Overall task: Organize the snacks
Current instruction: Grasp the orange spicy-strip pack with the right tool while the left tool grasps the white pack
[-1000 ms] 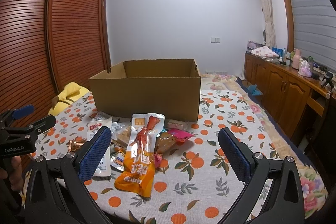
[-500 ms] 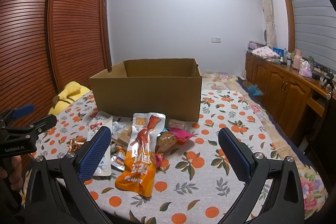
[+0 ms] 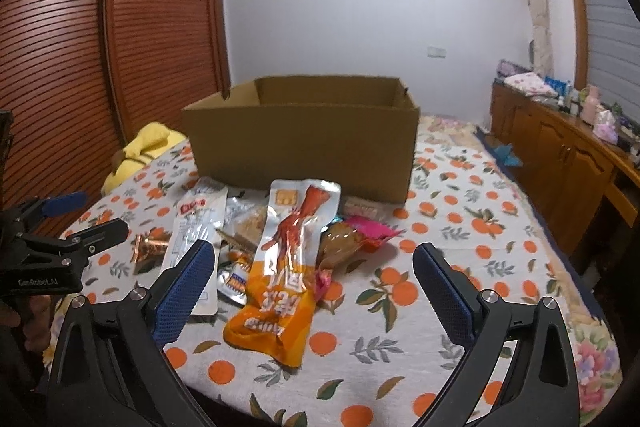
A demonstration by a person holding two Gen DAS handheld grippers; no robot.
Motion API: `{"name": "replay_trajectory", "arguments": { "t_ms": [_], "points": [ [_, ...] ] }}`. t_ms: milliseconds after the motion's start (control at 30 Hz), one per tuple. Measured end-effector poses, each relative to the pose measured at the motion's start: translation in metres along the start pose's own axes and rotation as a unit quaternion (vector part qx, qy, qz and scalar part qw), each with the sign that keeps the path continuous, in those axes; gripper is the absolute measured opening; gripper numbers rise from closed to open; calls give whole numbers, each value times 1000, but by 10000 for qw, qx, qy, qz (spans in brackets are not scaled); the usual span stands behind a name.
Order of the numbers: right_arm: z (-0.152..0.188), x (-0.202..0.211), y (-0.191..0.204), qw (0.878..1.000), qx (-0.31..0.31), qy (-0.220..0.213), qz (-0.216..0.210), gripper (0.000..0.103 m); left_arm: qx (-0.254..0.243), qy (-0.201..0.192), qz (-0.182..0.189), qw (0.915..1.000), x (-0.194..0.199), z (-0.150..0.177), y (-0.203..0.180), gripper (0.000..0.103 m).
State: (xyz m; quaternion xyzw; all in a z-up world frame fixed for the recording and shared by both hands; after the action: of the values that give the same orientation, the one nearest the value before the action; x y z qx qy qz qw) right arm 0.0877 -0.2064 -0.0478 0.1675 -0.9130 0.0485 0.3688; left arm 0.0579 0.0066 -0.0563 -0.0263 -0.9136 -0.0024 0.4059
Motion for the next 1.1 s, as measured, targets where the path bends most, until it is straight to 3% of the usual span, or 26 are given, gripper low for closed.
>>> {"name": "replay_trajectory", "arguments": {
  "t_ms": [167,300,500,833,1100],
  "points": [
    [-2,-23,2,9986,119,368,-348,95,-53,185,104,9998,-11,-1,4,103],
    [-5,-46,4,9947,202,786,-625,84,-146,365,226,9990,-21,-3,4,102],
    [-9,-77,5,9897,308,1234,-654,79,-124,548,414,9976,-31,-12,3,102],
    [-8,-96,8,9869,497,1479,-410,77,28,1243,881,9883,-69,-30,-5,101],
    [-5,-91,7,9860,561,1508,-437,67,-158,1667,775,9828,-95,-36,-20,101]
  ]
}}
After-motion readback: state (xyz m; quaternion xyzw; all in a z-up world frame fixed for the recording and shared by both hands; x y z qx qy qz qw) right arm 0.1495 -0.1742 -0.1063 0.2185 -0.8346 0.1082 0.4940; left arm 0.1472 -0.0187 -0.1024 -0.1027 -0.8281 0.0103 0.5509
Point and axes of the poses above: each gripper's, at about its wrist camera, not at the fingertips, and x roughly against the way its jaws point, y to its left, z to its underside, the point moved 4 cm from there along -x, roughly the way its jaws point, and after that the axes turned 13 degrees about y, right-handed, at the moved point
